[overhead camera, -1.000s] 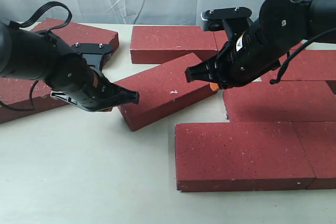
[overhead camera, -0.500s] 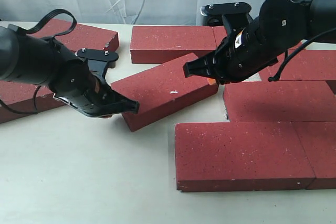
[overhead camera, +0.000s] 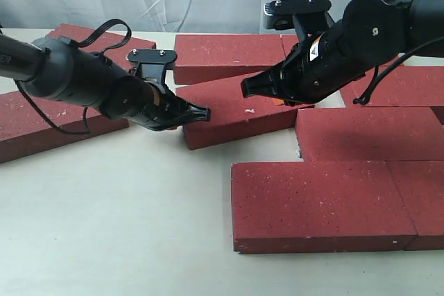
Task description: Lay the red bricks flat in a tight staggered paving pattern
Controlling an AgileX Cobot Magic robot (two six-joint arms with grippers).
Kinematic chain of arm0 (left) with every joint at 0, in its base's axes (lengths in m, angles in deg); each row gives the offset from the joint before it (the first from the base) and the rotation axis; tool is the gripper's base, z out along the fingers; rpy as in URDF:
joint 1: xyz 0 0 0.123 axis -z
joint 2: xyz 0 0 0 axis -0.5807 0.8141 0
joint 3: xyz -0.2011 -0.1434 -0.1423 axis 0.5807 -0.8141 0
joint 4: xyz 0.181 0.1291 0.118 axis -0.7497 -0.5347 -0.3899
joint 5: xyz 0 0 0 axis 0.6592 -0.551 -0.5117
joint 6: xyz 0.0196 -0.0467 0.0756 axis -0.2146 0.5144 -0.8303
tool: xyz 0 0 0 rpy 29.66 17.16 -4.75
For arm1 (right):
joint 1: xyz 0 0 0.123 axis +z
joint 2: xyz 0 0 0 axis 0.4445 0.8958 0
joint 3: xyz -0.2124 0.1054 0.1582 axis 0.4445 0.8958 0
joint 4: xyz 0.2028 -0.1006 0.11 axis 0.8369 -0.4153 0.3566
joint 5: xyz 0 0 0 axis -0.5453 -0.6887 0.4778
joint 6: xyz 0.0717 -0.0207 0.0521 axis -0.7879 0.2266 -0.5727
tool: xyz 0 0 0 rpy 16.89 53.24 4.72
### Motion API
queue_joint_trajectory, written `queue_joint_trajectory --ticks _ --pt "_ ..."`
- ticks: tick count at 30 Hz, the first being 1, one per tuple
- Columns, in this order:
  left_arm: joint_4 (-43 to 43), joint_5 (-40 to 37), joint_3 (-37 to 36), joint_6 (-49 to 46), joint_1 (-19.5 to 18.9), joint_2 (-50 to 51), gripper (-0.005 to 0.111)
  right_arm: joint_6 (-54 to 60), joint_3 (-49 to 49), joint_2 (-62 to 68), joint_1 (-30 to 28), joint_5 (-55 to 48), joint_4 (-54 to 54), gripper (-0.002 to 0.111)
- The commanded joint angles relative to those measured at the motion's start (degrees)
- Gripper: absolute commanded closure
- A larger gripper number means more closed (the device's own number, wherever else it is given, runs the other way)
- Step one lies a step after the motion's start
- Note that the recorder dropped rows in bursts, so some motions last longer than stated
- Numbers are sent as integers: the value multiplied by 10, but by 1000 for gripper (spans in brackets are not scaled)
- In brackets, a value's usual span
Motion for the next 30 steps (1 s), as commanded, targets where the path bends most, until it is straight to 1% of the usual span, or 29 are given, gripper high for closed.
queue_joint_trajectory --ticks 1,3,6,7,10,12,14,15,19,25,28,30 --pt "4 46 22 0 1 31 107 3 1 -5 -3 5 -5 109" --pt "0 58 37 0 1 31 107 3 1 -5 -3 5 -5 109" --pt "-28 100 55 0 -5 31 107 3 1 -5 -3 5 -5 109" --pt "-28 104 60 -1 -13 31 107 3 1 -5 -3 5 -5 109" --pt "-43 123 68 -1 -54 31 107 3 1 -5 -3 5 -5 109" --pt "-55 95 75 -1 -79 31 107 3 1 -5 -3 5 -5 109" --pt "-52 28 86 -1 -101 28 107 3 1 -5 -3 4 -5 109" --pt "-47 -24 89 -1 -107 20 107 3 1 -5 -3 3 -5 109" --pt "-64 -71 89 -1 -107 -7 107 3 1 -5 -3 3 -5 109" --pt "-67 -91 89 -1 -107 -44 107 3 3 -5 -3 -5 -4 109" --pt "-67 -136 92 -1 -107 -48 107 3 12 -5 -3 -8 3 109" --pt "-67 -181 100 -6 -107 -40 107 -3 17 -3 -3 -16 16 109"
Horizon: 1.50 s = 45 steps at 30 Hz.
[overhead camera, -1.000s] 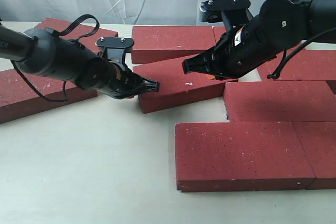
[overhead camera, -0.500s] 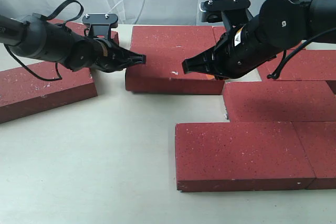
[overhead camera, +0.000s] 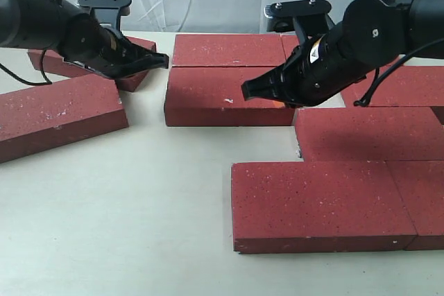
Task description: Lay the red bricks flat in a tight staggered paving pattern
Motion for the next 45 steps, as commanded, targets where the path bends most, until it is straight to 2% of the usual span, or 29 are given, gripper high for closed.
queue_joint_trajectory --ticks 1,5,10,13,19,28,34,39,45 --pt "-1 -90 17 -21 0 6 107 -8 10 0 -3 -18 29 109" --pt "20 -189 75 -98 -12 23 107 15 -22 -1 -21 -37 105 109" --pt "164 -258 159 -226 -44 29 107 60 -102 0 -78 -91 132 109" --pt "215 -273 176 -272 -49 31 107 71 -119 0 -104 -122 123 109" --pt "226 -266 174 -275 -45 42 107 71 -94 1 -112 -168 87 109" --pt "280 -232 174 -276 -45 107 107 71 -18 1 -112 -116 93 109" --pt "351 -199 174 -337 -44 136 107 71 -17 1 -119 -105 80 109" --pt "370 -183 174 -347 -27 144 107 71 -17 1 -147 -98 82 109" --pt "377 -149 174 -347 12 160 107 71 -17 1 -168 -98 88 109"
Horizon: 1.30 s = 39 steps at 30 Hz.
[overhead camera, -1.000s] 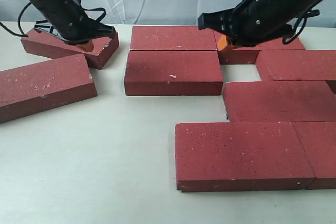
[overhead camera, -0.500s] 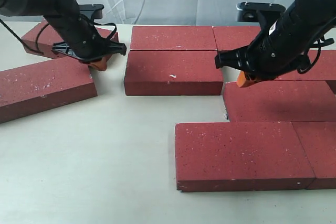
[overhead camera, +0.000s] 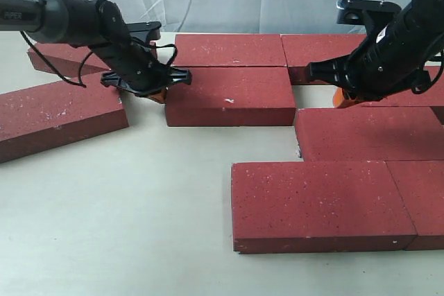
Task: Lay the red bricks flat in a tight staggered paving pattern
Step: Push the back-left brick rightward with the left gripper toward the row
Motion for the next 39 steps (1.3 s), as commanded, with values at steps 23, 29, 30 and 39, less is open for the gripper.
queue_joint_trajectory --ticks 23,29,30,39 --pt "138 84 2 -2 53 38 107 4 1 -2 -10 12 10 109" --pt "150 87 19 -2 76 62 107 4 1 2 -10 12 10 109" --pt "153 87 24 -2 81 63 107 4 2 1 -10 12 10 109" --pt "167 101 44 -2 108 66 107 4 2 1 -10 15 10 109"
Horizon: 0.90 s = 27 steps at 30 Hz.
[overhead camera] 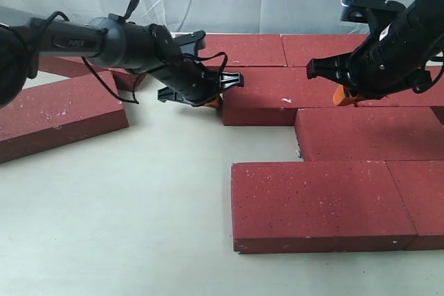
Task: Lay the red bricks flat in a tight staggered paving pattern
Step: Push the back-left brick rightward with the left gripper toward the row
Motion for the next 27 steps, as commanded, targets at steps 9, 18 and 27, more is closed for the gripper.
queue_joint_trajectory --ticks 9,18,27 --pt "5 13 4 -1 15 6 107 4 2 0 -3 5 -1 109" --pt "-7 -49 4 -1 -33 -13 107 4 2 0 -3 5 -1 109" --pt "-25 -119 4 0 -61 -66 107 4 2 0 -3 9 1 109"
